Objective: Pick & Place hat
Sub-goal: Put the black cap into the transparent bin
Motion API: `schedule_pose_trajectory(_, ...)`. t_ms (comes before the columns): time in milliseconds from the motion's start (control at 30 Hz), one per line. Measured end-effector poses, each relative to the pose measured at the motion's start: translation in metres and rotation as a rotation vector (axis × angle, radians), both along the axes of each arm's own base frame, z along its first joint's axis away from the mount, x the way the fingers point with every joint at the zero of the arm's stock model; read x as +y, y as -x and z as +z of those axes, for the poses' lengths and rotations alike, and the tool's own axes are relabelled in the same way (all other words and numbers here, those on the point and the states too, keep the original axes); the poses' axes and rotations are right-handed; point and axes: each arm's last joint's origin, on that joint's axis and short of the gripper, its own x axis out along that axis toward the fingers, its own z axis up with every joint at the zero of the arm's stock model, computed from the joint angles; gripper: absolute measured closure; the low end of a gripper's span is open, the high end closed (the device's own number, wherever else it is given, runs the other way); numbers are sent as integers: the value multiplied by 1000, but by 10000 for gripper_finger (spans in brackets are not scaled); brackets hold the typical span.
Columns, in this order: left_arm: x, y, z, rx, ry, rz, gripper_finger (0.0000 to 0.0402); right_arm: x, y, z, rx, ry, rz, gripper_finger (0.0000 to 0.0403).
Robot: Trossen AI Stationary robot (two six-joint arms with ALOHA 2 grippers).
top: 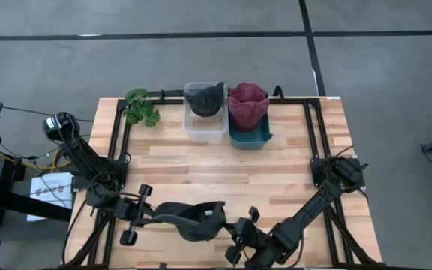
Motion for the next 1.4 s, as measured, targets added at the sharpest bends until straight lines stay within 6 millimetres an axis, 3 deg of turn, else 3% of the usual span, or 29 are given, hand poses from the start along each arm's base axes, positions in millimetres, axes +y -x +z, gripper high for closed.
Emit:
schedule_pose_trajectory(133, 4, -6, 0, -9, 4, -12, 387, -5, -7, 0, -35, 28, -13, 403)
schedule_pose_trajectory(267, 6, -13, -2, -3, 30, -57, 387, -16, -29, 9, -97, 67, 6, 403)
schedule_pose_trajectory(467, 9, -22, -8, 22, 32, -30, 387, -32, -60, 25, -154, 104, 167, 403)
schedule_pose_trajectory(567, 9, -23, -9, 27, 29, -26, 387, -30, -67, 36, -223, 126, 260, 403)
schedule_pose_trajectory(833, 10, -23, -9, 30, 23, 0, 387, -7, -59, 41, -267, 20, 564, 403)
schedule_pose_trajectory(967, 11, -24, -9, 30, 20, 9, 387, -5, -55, 37, -216, 32, 578, 403)
schedule_pose_trajectory(1200, 16, -30, -10, 36, 16, 51, 387, -27, -72, 37, -209, -12, 619, 403)
schedule_pose_trajectory(1400, 15, -29, -11, 42, 5, 33, 387, -10, -60, 35, -184, 20, 701, 403)
